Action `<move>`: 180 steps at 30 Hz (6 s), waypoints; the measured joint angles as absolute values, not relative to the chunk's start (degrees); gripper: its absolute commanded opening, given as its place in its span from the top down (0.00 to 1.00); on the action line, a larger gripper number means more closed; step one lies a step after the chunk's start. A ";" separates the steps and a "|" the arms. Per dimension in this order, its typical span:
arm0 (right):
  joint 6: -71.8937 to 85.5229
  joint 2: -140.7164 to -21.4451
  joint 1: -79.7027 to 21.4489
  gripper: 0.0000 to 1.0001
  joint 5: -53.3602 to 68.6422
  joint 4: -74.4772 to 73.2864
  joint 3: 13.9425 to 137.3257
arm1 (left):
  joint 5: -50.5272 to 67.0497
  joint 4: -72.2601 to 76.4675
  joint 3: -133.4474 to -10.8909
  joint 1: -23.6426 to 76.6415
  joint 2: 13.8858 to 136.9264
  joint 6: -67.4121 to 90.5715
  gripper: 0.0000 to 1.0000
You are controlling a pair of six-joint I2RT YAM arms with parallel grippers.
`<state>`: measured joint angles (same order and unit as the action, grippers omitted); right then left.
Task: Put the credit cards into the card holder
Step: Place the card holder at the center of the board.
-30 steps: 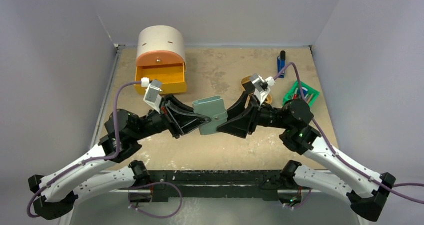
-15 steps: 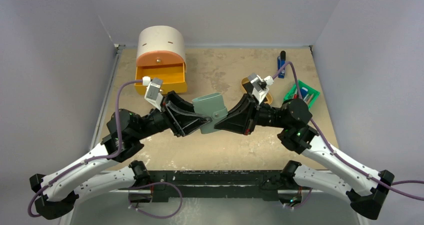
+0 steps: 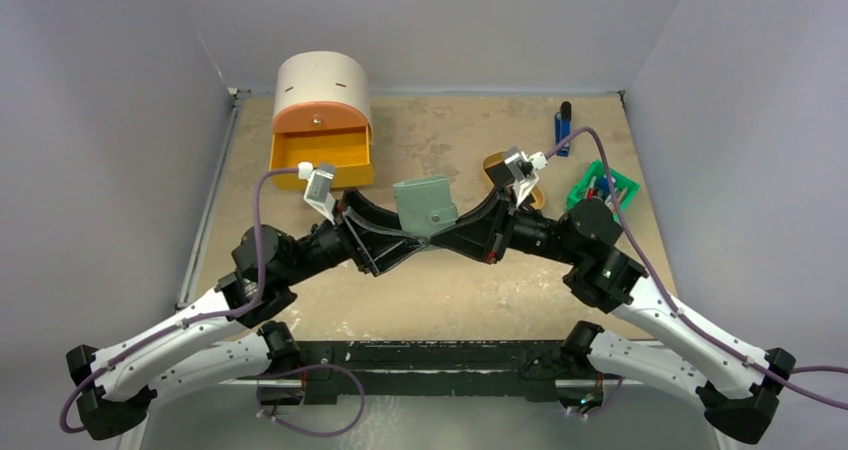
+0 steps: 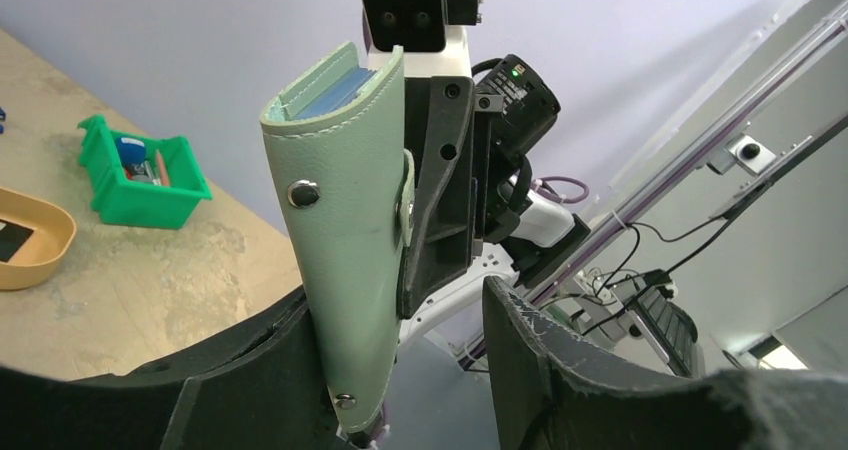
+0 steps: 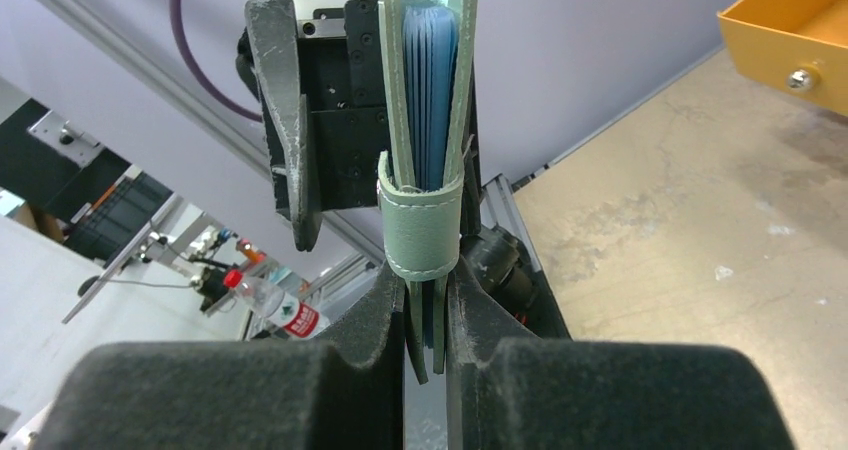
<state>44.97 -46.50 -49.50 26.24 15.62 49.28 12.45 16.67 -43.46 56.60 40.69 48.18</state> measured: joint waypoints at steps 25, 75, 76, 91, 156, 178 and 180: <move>46.02 -45.08 -49.80 1.00 20.01 13.61 47.07 | 5.58 16.75 -37.58 56.60 36.10 50.35 0.47; 38.79 -34.92 -49.76 0.39 -11.25 -32.34 52.47 | -11.77 -5.26 -40.84 56.55 62.63 51.75 1.00; 39.09 -34.68 -49.76 0.39 -12.10 -33.08 51.37 | -11.88 -5.23 -41.67 56.55 66.24 51.75 1.00; 41.58 -33.39 -49.76 0.41 -15.33 -34.02 45.10 | -12.16 -0.43 -48.75 56.55 92.03 54.85 1.00; 42.39 -37.54 -49.76 0.41 -10.92 -27.46 42.09 | -11.73 0.43 -44.58 53.76 93.43 62.74 0.63; 42.44 -36.25 -49.76 0.39 -11.29 -28.60 42.09 | -18.41 -8.01 -43.35 53.76 85.62 60.18 0.41; 42.54 -35.97 -49.76 0.35 -11.57 -29.89 42.19 | -20.29 -10.70 -43.55 53.76 82.63 59.88 0.41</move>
